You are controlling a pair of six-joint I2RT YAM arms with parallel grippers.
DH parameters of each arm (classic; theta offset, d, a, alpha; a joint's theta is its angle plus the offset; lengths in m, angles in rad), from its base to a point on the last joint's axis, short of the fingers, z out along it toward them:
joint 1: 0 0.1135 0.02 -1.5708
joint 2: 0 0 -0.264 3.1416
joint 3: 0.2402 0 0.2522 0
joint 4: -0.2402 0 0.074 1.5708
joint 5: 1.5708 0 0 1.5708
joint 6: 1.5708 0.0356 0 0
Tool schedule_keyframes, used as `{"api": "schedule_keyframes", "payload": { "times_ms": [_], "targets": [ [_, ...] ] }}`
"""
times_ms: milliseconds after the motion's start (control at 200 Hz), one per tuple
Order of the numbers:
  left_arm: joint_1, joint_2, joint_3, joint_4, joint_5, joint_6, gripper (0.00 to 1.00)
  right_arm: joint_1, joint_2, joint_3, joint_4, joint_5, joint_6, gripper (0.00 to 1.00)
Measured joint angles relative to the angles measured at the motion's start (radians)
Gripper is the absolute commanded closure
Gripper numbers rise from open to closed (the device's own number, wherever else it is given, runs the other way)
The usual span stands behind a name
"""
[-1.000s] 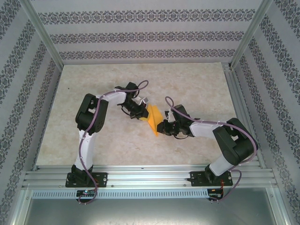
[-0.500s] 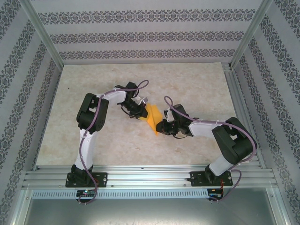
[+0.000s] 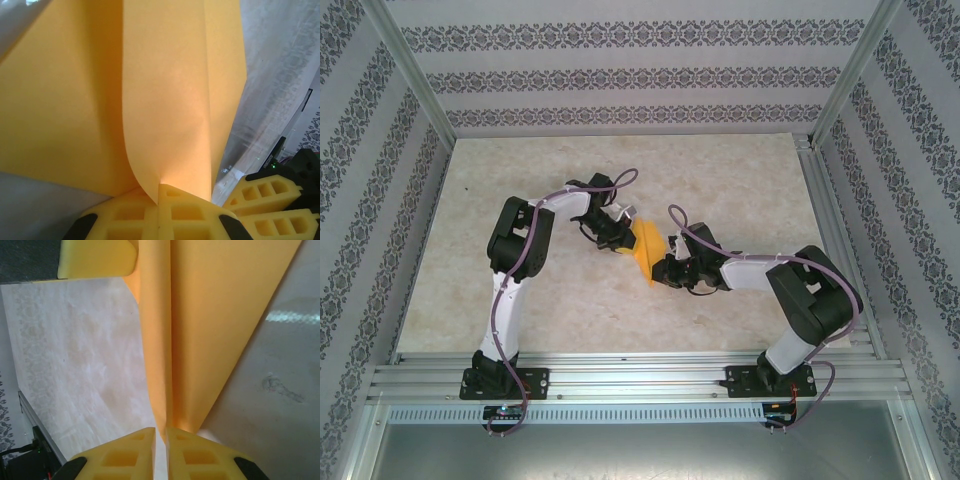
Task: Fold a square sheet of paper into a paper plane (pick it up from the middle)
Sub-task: Fourth fold the wing at the center of the table.
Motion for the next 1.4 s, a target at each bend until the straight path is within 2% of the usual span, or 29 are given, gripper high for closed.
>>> {"api": "schedule_keyframes", "payload": {
  "times_ms": [504, 1079, 1124, 1184, 1399],
  "targets": [
    [0.000, 0.064, 0.114, -0.063, 0.026, 0.049, 1.00, 0.000, 0.054, 0.017, 0.033, -0.003, 0.014, 0.87],
    [0.029, 0.084, 0.129, -0.095, 0.044, 0.089, 1.00, -0.020, 0.038, 0.016, 0.079, -0.026, 0.049, 0.90],
    [0.031, 0.085, 0.129, -0.095, 0.045, 0.090, 1.00, -0.021, 0.038, 0.016, 0.087, -0.028, 0.056, 0.88],
    [0.032, 0.085, 0.129, -0.095, 0.046, 0.092, 1.00, -0.021, 0.038, 0.016, 0.096, -0.031, 0.066, 0.80],
    [0.033, 0.086, 0.129, -0.095, 0.049, 0.093, 1.00, -0.026, 0.036, 0.016, 0.103, -0.037, 0.071, 0.80]
  ]
}}
